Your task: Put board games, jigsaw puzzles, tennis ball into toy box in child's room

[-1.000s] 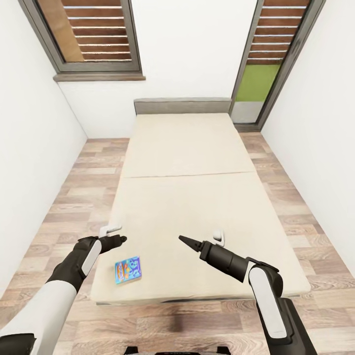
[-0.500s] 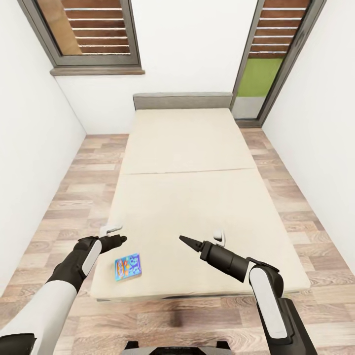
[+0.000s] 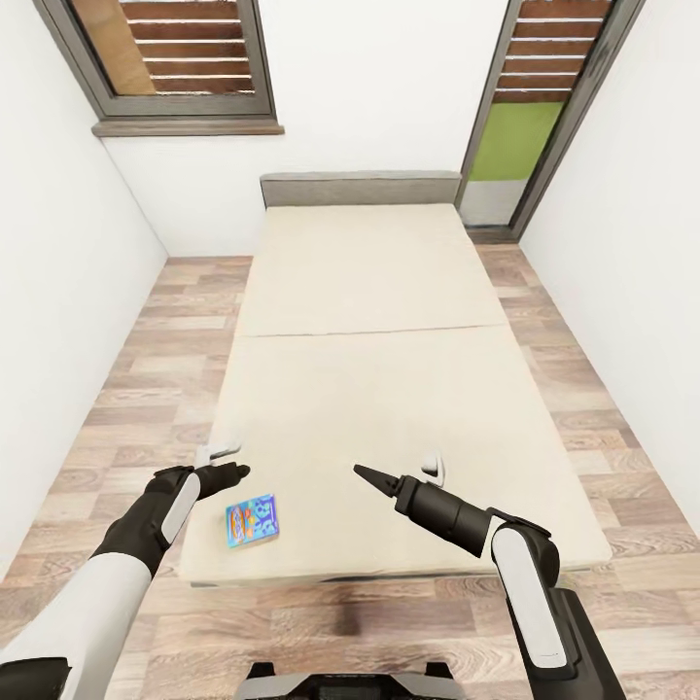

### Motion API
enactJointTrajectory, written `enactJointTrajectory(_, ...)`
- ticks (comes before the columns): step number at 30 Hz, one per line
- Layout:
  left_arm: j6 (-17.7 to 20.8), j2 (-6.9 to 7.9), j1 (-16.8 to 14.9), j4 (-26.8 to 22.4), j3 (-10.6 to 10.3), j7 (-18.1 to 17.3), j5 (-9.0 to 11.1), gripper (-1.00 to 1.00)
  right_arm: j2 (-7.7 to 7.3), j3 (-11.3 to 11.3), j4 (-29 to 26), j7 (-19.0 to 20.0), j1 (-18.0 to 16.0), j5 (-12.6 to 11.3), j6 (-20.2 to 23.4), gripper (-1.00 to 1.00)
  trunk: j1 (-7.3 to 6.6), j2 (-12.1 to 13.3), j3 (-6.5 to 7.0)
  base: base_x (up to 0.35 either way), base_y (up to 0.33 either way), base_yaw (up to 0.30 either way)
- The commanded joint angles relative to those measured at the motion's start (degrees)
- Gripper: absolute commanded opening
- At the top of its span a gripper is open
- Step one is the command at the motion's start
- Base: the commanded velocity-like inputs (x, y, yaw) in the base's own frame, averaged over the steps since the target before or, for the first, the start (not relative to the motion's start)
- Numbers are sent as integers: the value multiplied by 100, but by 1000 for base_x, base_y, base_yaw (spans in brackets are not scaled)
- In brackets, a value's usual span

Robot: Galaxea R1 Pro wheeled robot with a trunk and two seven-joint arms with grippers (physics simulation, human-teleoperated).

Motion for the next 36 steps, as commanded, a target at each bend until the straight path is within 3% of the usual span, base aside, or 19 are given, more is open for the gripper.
enactJointTrajectory(1, 32, 0, -2, -8, 6, 20, 51, 100, 3, -7, -2, 14, -4, 2, 29, 100, 3, -10, -17, 0, 0, 0)
enactJointTrajectory(29, -149, 1, -23, -8, 14, 14, 60, 100, 2, -58, -2, 10, -35, 28, 29, 100, 3, -10, -282, 0, 0, 0)
enactJointTrajectory(36, -410, 4, -182, -8, 15, 15, 65, 100, 2, -75, 0, 0, -52, 35, 24, 100, 3, -10, -348, 0, 0, 0)
